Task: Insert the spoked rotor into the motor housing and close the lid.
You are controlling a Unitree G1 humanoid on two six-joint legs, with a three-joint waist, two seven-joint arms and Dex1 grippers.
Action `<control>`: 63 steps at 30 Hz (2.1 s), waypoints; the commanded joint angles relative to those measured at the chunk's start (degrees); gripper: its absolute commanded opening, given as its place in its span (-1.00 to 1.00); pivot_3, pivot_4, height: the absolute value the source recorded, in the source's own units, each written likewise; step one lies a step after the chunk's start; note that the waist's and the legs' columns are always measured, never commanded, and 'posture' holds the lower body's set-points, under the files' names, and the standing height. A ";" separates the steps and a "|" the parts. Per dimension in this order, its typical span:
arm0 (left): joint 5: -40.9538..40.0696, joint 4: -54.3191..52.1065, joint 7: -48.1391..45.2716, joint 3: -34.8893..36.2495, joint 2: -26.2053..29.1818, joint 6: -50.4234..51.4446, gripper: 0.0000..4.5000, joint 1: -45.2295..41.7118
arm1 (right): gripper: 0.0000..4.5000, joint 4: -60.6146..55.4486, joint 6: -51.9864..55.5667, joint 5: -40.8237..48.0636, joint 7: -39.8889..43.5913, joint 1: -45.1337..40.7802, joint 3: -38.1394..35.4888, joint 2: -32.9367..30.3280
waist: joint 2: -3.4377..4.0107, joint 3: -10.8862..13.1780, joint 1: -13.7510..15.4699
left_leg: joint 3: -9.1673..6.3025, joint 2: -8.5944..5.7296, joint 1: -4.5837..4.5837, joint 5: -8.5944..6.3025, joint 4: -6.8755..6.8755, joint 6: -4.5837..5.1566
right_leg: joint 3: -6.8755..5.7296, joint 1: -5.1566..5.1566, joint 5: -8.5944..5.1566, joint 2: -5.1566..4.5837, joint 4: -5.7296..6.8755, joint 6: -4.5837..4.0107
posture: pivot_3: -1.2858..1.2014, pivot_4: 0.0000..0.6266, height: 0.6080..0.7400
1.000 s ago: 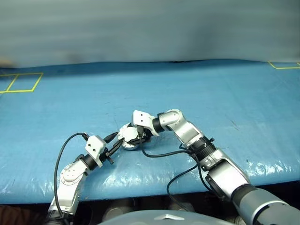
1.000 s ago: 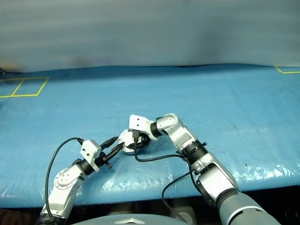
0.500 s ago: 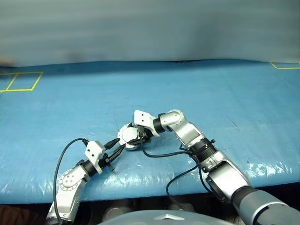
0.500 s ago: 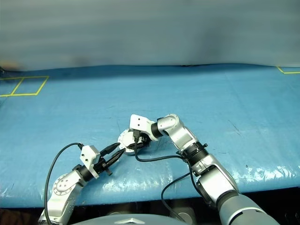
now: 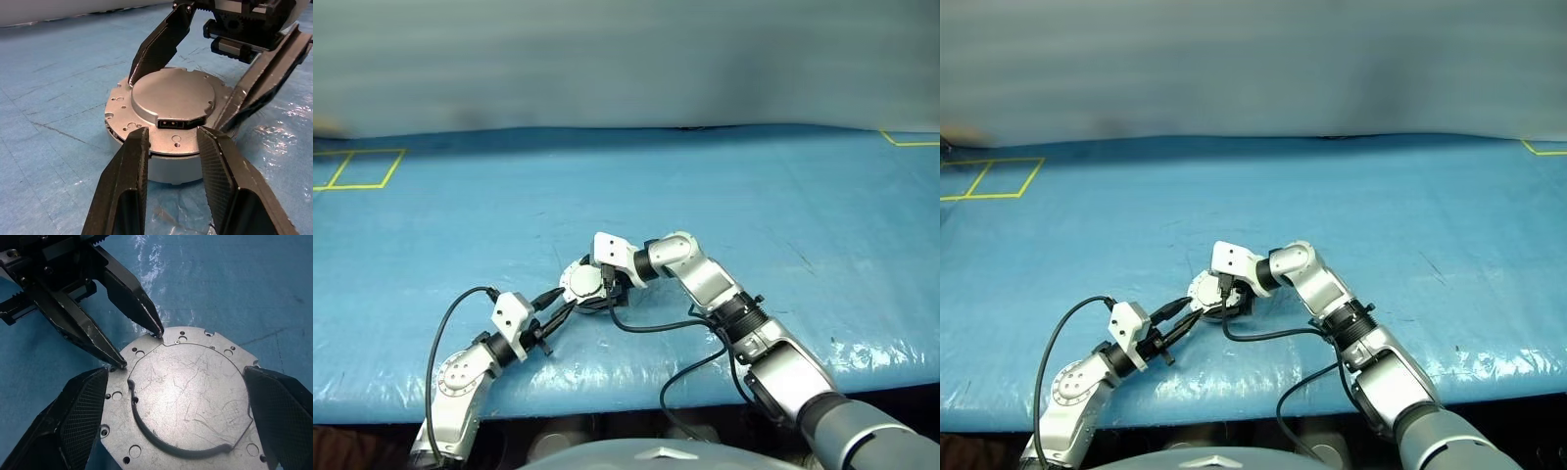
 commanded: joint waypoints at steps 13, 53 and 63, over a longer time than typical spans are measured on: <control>1.93 -0.41 1.01 -1.87 0.47 3.23 -0.29 0.76 | 0.98 -16.60 15.28 12.45 -3.26 6.39 -11.79 -4.09 | -0.26 0.58 1.41 | -0.13 -0.02 -0.83 -0.13 0.02 0.11 | -0.15 -0.58 0.32 0.01 -0.56 0.46 | 0.03 -0.52 1.00; 1.10 2.74 1.03 -0.79 -1.03 -4.34 -0.29 -6.15 | 0.98 -19.90 13.14 9.31 -13.86 13.76 -12.78 -12.71 | -0.39 0.68 1.79 | -0.05 -0.11 -1.40 -0.04 0.25 -0.02 | -0.09 -1.01 0.67 0.00 -0.75 0.28 | 0.03 -0.52 1.00; 0.72 3.06 0.14 -1.09 -1.22 -5.17 -0.29 -6.48 | 0.98 -23.33 15.19 9.39 -16.35 16.35 -14.78 -14.00 | -0.41 0.69 1.79 | -0.03 -0.12 -1.44 -0.06 0.31 0.00 | -0.06 -1.01 0.68 0.00 -0.75 0.30 | 0.03 -0.52 1.00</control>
